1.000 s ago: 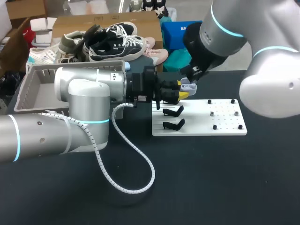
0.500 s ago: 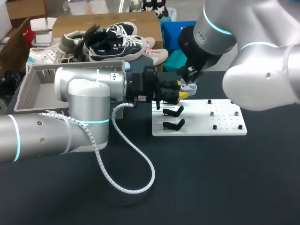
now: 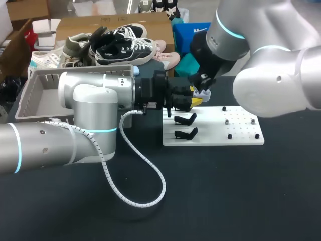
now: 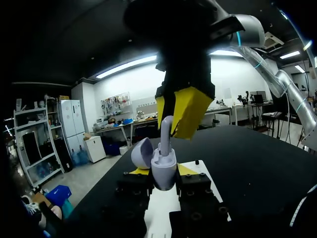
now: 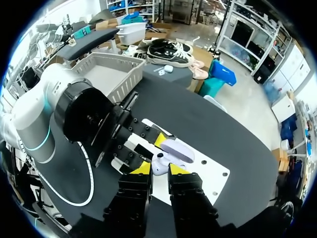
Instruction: Pick up each earbud case from the left stands, insert the matching earbuds, close the lid, and place the case in the box.
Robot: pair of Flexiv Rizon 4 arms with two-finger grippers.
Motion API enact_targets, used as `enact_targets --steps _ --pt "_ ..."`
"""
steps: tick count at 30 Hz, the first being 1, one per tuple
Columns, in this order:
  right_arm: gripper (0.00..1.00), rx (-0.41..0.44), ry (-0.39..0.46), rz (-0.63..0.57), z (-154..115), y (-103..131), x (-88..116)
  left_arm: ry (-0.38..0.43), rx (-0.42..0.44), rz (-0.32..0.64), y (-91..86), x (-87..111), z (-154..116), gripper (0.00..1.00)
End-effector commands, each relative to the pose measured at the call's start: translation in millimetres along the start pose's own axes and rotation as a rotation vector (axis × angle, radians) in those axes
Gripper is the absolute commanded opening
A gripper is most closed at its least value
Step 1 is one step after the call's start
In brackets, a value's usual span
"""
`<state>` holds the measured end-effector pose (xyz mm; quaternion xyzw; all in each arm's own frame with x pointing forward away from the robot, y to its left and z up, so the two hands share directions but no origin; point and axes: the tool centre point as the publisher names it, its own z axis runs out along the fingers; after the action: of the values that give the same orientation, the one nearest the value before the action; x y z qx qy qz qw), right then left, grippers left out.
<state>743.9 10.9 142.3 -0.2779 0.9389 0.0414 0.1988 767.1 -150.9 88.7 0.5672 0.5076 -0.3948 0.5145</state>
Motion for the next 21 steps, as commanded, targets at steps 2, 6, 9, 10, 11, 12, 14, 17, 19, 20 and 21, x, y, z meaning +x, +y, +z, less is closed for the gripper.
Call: enact_targets --steps 2,6,9,10,11,12,14,17,19,20,21 --pt "0.00 -0.003 0.007 0.002 2.6 -2.2 -1.9 -0.002 -0.003 0.001 -0.7 0.3 -0.2 0.00" --pt "0.00 -0.005 0.008 0.002 4.2 -2.6 -2.8 -0.002 -0.003 0.001 -0.7 0.3 -0.2 0.00" --pt "0.00 -0.006 0.010 0.001 5.4 -2.4 -2.7 -0.002 -0.003 0.001 -0.7 0.3 -0.2 0.00" --pt "0.00 -0.007 0.010 0.001 5.5 -2.4 -2.6 -0.002 -0.003 0.001 -0.7 0.3 -0.2 0.00" --pt "0.00 -0.009 0.010 0.001 5.6 -2.3 -2.5 -0.002 -0.003 0.001 -0.7 0.3 -0.2 0.00" --pt "0.00 -0.011 0.010 0.002 5.8 -2.4 -2.3 -0.002 -0.003 0.001 -0.7 0.3 -0.2 0.00" --pt "0.00 -0.012 0.011 0.001 6.4 -2.4 -2.1 -0.002 -0.003 0.001 -0.7 0.3 -0.2 0.00" --pt "0.00 -0.013 0.012 0.001 7.5 -2.8 -1.9 -0.002 -0.003 0.001 -0.7 0.3 -0.2 0.00" --pt "0.00 -0.014 0.012 0.002 7.7 -2.9 -1.9 -0.002 -0.003 0.001 -0.7 0.3 -0.2 0.00" --pt "0.00 -0.015 0.012 0.002 7.8 -2.9 -1.8 -0.002 -0.003 0.001 -0.7 0.3 -0.2 0.00" --pt "0.00 -0.015 0.012 0.001 7.8 -3.0 -1.8 -0.002 -0.003 0.001 -0.7 0.3 -0.2 0.00"
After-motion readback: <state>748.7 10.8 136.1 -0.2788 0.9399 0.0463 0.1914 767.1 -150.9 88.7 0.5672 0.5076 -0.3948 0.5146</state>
